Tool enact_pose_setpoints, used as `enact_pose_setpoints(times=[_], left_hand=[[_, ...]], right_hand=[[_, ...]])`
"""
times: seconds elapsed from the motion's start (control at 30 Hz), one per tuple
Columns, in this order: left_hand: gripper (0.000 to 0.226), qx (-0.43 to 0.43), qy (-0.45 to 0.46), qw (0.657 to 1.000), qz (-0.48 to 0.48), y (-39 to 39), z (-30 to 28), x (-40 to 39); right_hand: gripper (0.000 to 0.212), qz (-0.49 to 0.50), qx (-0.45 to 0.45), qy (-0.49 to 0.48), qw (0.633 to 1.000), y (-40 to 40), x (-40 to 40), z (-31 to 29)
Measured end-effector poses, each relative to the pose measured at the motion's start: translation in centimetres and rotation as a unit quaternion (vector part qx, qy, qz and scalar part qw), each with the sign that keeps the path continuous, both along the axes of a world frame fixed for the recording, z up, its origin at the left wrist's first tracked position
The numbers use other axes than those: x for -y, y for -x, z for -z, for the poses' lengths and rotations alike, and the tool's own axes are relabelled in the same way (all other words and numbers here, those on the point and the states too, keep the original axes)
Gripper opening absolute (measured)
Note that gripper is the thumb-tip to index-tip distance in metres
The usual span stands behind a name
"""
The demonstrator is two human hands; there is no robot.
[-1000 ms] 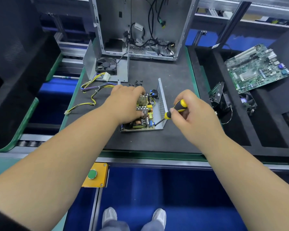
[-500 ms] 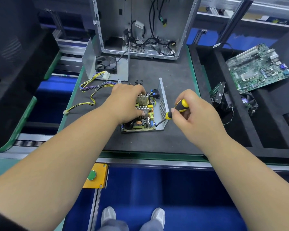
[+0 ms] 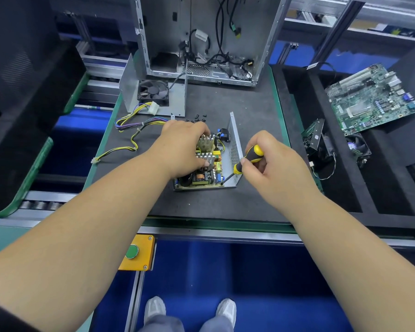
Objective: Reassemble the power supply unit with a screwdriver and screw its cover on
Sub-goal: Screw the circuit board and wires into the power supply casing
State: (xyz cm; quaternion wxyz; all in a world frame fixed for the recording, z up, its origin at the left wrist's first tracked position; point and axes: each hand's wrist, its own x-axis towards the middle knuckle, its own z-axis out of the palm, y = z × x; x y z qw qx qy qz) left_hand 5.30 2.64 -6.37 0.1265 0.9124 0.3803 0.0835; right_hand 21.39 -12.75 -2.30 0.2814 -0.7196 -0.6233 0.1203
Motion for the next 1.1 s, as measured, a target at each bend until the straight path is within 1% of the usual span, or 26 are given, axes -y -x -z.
enact_pose_setpoints(times=[0.17,0.23,0.33,0.43,0.5,0.53,0.57,0.63,0.67,0.7,0.73,0.77,0.8,0.87,1.0,1.03,1.07,1.1], left_hand=[[0.065,0.001,-0.006,1.000,0.000,0.0,0.1,-0.1],[0.065,0.001,-0.007,1.000,0.000,0.0,0.1,-0.1],[0.064,0.002,-0.005,1.000,0.001,0.0,0.2,0.0],[0.064,-0.001,-0.008,1.000,0.003,0.0,0.3,0.0],[0.064,-0.002,-0.011,1.000,0.002,-0.1,0.3,-0.1],[0.064,-0.002,-0.012,1.000,0.002,-0.1,0.3,-0.1],[0.064,-0.002,-0.013,1.000,0.003,-0.1,0.4,-0.1],[0.064,-0.002,-0.014,1.000,0.005,-0.1,0.5,-0.1],[0.064,-0.001,-0.016,1.000,0.005,0.0,0.5,-0.1],[0.063,0.000,-0.017,1.000,0.006,0.0,0.5,-0.2],[0.063,0.001,-0.017,1.000,0.006,0.0,0.6,-0.2],[0.063,0.001,-0.018,1.000,0.006,0.0,0.6,-0.2],[0.063,0.001,-0.018,1.000,0.006,0.0,0.6,-0.2],[0.063,0.000,-0.019,1.000,0.005,0.0,0.6,-0.2],[0.063,0.001,-0.013,1.000,0.004,-0.1,0.6,-0.1],[0.063,0.002,-0.014,1.000,0.004,0.0,0.5,-0.1],[0.063,0.001,-0.016,1.000,0.005,0.0,0.5,-0.1],[0.063,0.002,-0.017,1.000,0.006,0.0,0.5,0.0]], right_hand=[[0.013,-0.045,0.009,0.058,0.997,-0.1,-0.6,-1.2],[0.012,-0.064,0.032,0.095,0.993,-0.3,-0.9,-2.2],[0.015,-0.061,0.119,0.151,0.980,-0.4,-1.9,-3.7],[0.031,-0.008,0.264,0.185,0.946,0.5,-3.1,-3.9],[0.039,0.036,0.321,0.187,0.928,1.0,-3.5,-4.0],[0.040,0.037,0.322,0.183,0.928,1.0,-3.5,-4.1],[0.036,0.023,0.294,0.178,0.939,0.9,-3.5,-4.1],[0.017,-0.041,0.183,0.175,0.967,0.7,-3.3,-4.2],[0.010,-0.076,0.150,0.176,0.970,0.8,-3.2,-4.3],[0.010,-0.100,0.149,0.172,0.969,0.8,-3.2,-4.4],[0.011,-0.109,0.166,0.166,0.966,0.9,-3.2,-4.3],[0.010,-0.102,0.186,0.159,0.964,1.0,-3.3,-4.2],[0.011,-0.088,0.203,0.153,0.963,1.0,-3.5,-4.1],[0.019,-0.049,0.240,0.161,0.956,1.1,-3.6,-4.0],[0.038,0.031,0.344,0.143,0.928,2.0,-3.0,-3.2],[0.042,0.036,0.350,0.136,0.926,2.3,-2.7,-3.1],[0.041,0.027,0.331,0.131,0.934,2.5,-2.4,-3.1],[0.034,0.006,0.280,0.126,0.952,2.5,-2.2,-3.1]])
